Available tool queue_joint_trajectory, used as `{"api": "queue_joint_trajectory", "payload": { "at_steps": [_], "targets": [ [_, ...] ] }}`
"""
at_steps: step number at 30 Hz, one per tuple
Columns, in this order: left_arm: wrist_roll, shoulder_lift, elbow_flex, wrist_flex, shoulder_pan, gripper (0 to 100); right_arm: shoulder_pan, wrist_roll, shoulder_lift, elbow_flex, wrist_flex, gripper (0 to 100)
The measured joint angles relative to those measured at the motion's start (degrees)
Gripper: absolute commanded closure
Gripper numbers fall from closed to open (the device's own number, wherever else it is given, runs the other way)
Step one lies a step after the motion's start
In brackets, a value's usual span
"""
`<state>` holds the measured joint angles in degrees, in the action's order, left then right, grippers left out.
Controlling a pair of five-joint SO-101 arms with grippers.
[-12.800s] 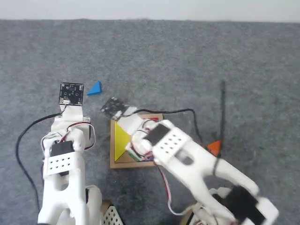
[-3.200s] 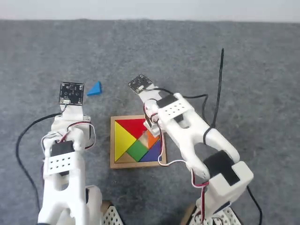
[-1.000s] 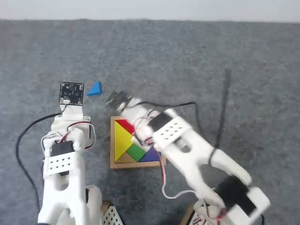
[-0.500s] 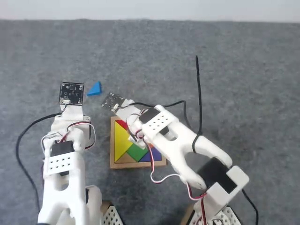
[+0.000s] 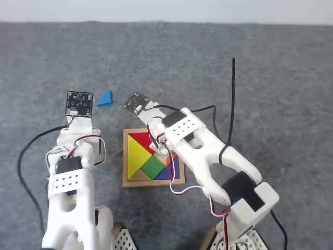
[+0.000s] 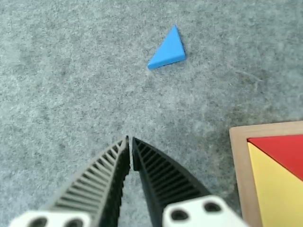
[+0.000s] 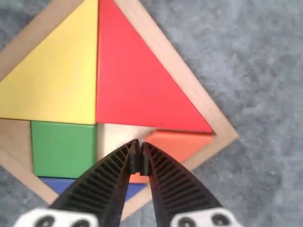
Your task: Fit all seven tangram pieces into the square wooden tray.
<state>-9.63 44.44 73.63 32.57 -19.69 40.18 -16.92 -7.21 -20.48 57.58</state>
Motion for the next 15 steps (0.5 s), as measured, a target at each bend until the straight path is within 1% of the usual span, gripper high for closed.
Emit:
{"api": "queue_joint_trajectory", "payload": {
  "at_steps": [3, 12, 13, 15],
  "targets": [
    [0.00, 0.00, 0.00, 0.00, 0.00, 99, -0.44, 0.53, 4.84, -0.53, 0.44, 99.1],
    [0.00, 0.00, 0.00, 0.00, 0.00, 99, -0.53, 0.62, 22.86, -9.85, 0.44, 98.6],
    [0.00, 0.00, 0.00, 0.00, 0.00, 99, -0.53, 0.62, 24.18, -10.81, 0.18, 96.9],
    [0.00, 0.00, 0.00, 0.00, 0.00, 99, -0.35, 0.62, 25.05, -13.36, -1.93, 90.1]
  ]
}}
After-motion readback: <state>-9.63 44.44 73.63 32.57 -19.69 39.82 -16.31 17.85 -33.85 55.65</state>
